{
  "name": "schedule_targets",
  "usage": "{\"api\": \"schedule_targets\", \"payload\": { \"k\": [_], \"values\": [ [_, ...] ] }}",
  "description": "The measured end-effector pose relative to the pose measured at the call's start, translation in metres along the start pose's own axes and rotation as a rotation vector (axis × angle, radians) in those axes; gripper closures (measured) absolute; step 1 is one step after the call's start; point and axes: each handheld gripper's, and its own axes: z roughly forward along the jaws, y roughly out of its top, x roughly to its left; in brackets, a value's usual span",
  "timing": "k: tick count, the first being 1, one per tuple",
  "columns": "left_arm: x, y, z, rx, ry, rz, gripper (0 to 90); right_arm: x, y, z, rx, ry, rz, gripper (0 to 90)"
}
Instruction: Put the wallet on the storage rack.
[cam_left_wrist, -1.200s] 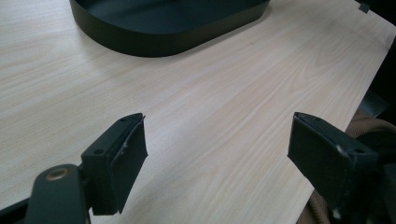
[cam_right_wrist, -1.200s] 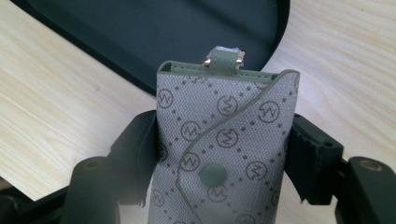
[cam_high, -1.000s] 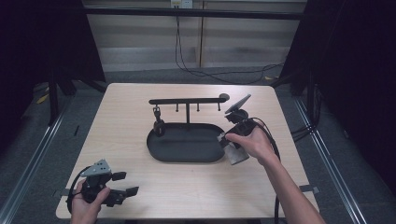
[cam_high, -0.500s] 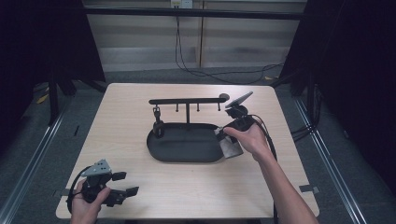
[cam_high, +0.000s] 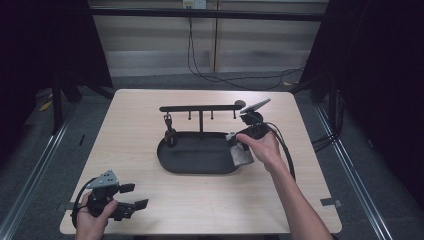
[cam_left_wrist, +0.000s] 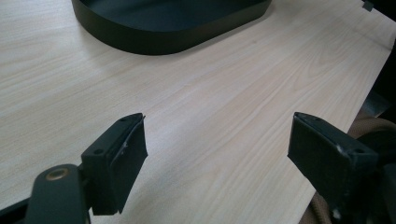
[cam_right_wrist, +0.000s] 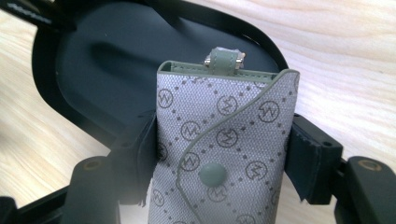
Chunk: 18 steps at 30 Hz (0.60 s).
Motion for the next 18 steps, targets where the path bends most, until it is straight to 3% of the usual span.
{"api": "schedule_targets", "payload": {
  "k": [4,18],
  "values": [
    [-0.001,0.0,0.0,-0.002,0.002,-0.007,19.2,-0.005,0.001,0.007,-0.031,0.031,0.029,33.0],
    [0.0,-0.001,0.0,0.009,0.0,-0.003,19.2,-0.017,0.0,0.025,-0.057,0.045,0.078,33.0]
  ]
}}
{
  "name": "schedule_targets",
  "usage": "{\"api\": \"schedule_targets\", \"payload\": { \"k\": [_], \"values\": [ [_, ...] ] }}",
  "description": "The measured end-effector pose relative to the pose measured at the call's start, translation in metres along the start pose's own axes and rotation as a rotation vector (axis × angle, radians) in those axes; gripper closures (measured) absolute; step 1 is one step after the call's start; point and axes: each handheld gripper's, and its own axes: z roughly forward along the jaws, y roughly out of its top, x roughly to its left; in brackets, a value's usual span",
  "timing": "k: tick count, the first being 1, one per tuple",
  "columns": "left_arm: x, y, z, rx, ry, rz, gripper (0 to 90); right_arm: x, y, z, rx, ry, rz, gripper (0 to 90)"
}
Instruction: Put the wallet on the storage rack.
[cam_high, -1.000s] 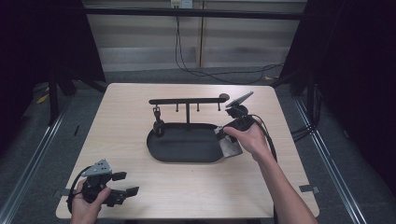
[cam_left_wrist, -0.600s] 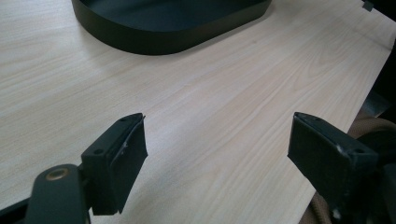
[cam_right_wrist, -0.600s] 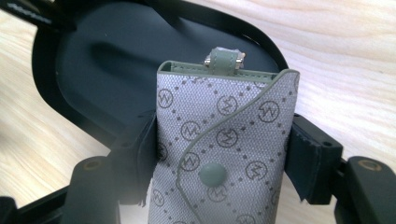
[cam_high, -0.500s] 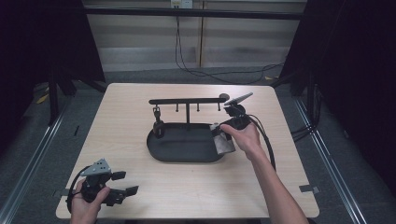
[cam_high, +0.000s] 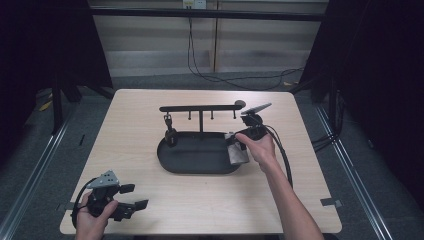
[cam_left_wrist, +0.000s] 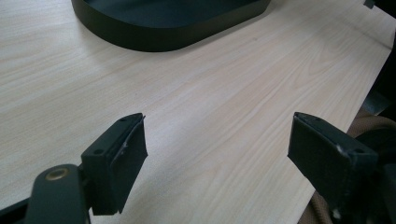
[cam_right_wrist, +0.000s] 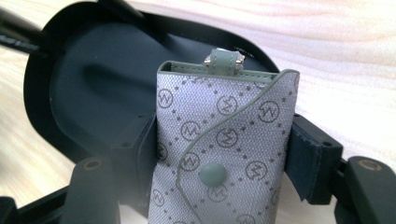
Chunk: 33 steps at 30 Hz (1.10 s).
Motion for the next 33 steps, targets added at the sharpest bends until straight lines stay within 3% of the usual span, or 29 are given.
{"api": "schedule_targets", "payload": {
  "k": [17,23,33],
  "values": [
    [0.001,0.0,-0.001,-0.005,0.0,-0.008,19.2,-0.001,0.001,0.024,-0.048,0.028,0.036,33.2],
    [0.001,0.0,-0.001,-0.009,-0.003,-0.003,19.2,-0.001,0.001,0.035,-0.062,0.048,0.033,33.3],
    [0.001,0.0,-0.001,-0.007,-0.005,-0.011,19.2,0.0,-0.003,0.044,-0.071,0.032,0.017,32.3]
  ]
}}
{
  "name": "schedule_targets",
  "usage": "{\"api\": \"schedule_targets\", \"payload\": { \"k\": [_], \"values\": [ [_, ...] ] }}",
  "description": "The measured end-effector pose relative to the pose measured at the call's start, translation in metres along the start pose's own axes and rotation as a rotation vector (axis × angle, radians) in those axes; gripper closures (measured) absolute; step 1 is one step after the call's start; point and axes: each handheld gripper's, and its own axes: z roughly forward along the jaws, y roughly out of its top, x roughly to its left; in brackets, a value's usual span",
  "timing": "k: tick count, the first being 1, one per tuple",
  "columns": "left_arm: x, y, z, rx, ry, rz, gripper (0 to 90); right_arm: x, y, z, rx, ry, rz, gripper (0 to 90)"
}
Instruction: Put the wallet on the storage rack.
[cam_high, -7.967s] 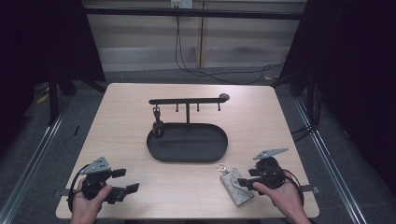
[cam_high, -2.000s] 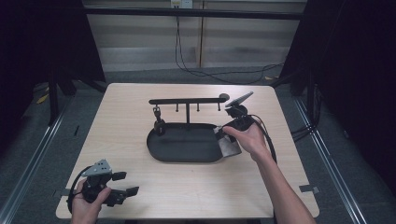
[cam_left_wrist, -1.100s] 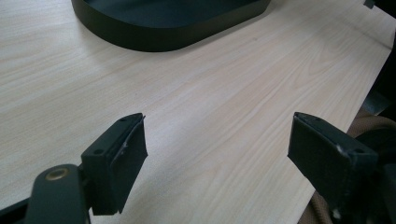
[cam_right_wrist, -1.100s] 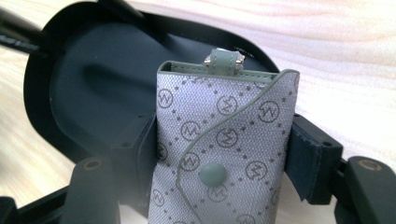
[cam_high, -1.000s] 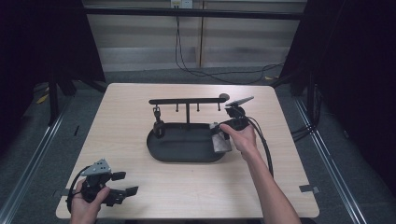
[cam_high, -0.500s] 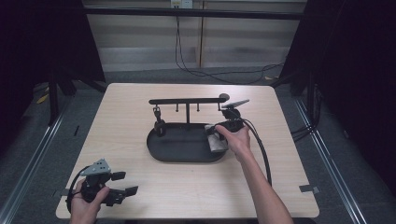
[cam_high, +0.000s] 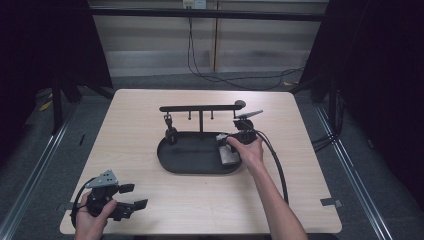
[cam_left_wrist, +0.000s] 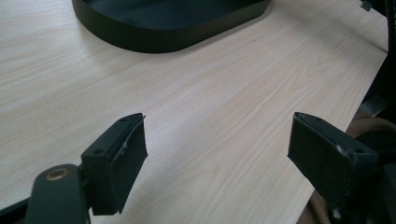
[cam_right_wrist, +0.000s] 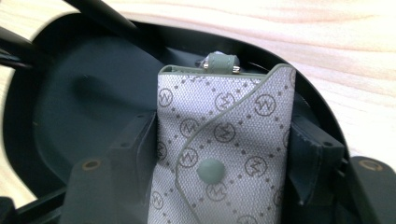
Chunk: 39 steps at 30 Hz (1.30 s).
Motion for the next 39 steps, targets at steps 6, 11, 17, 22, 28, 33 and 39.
{"api": "schedule_targets", "payload": {
  "k": [6,11,17,22,28,33,39],
  "values": [
    [0.0,0.0,0.0,-0.001,-0.002,0.005,19.2,0.002,-0.003,0.003,-0.003,-0.043,-0.011,30.1],
    [0.0,0.0,0.0,-0.004,0.001,0.005,19.2,0.003,-0.002,0.002,-0.022,-0.034,0.001,25.8],
    [0.001,0.0,-0.001,-0.003,0.003,0.006,19.2,0.001,-0.003,-0.004,-0.042,-0.027,-0.008,20.2],
    [0.002,0.0,-0.001,-0.005,0.003,0.007,19.2,0.006,-0.005,-0.015,-0.105,-0.006,-0.067,16.9],
    [0.002,0.0,-0.002,-0.01,0.002,0.002,19.2,0.008,-0.007,-0.028,-0.151,0.003,-0.096,16.7],
    [0.004,0.0,-0.003,-0.023,0.008,-0.009,18.8,0.004,-0.016,-0.038,-0.175,0.021,-0.109,14.0],
    [0.005,0.0,-0.002,-0.02,0.013,-0.013,18.8,-0.007,-0.025,-0.052,-0.197,-0.002,-0.09,13.9]
  ]
}}
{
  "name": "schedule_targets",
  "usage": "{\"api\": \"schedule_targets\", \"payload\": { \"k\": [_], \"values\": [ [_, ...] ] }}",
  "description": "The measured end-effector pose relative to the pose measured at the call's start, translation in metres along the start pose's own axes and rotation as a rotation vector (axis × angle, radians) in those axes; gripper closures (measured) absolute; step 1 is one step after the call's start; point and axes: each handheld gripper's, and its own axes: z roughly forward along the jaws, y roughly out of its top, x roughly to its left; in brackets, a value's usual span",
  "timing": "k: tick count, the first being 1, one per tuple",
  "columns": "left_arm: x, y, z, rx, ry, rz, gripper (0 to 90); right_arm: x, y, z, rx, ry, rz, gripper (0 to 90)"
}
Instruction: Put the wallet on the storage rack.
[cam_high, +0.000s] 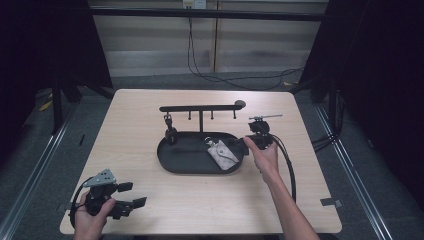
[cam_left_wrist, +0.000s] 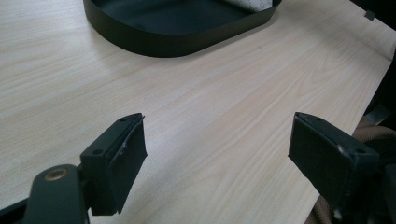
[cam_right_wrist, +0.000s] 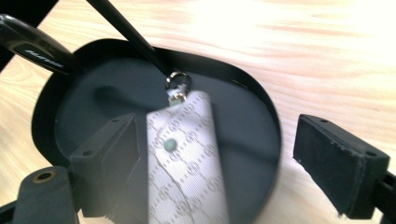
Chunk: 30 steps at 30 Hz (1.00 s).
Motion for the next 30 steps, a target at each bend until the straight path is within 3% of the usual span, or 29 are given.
{"api": "schedule_targets", "payload": {
  "k": [3,8,11,17,26,30],
  "values": [
    [0.0,-0.001,0.001,0.002,-0.002,-0.01,18.8,-0.002,-0.005,-0.005,0.006,-0.026,-0.005,14.0],
    [-0.003,0.0,0.002,0.0,-0.015,-0.004,18.8,0.0,-0.016,-0.009,-0.011,-0.022,-0.024,14.1],
    [-0.002,0.0,0.001,-0.012,-0.026,-0.021,18.8,0.003,-0.02,-0.014,-0.01,-0.031,-0.049,14.3],
    [0.001,-0.001,0.0,-0.023,-0.007,-0.04,18.8,0.002,-0.032,-0.032,-0.022,-0.049,-0.079,14.8],
    [0.0,-0.001,0.002,0.003,-0.004,-0.036,18.8,-0.005,-0.054,-0.066,-0.049,-0.074,-0.103,16.0],
    [0.001,-0.001,0.001,-0.006,-0.004,-0.033,18.8,-0.008,-0.066,-0.076,-0.031,-0.094,-0.102,16.7]
  ]
}}
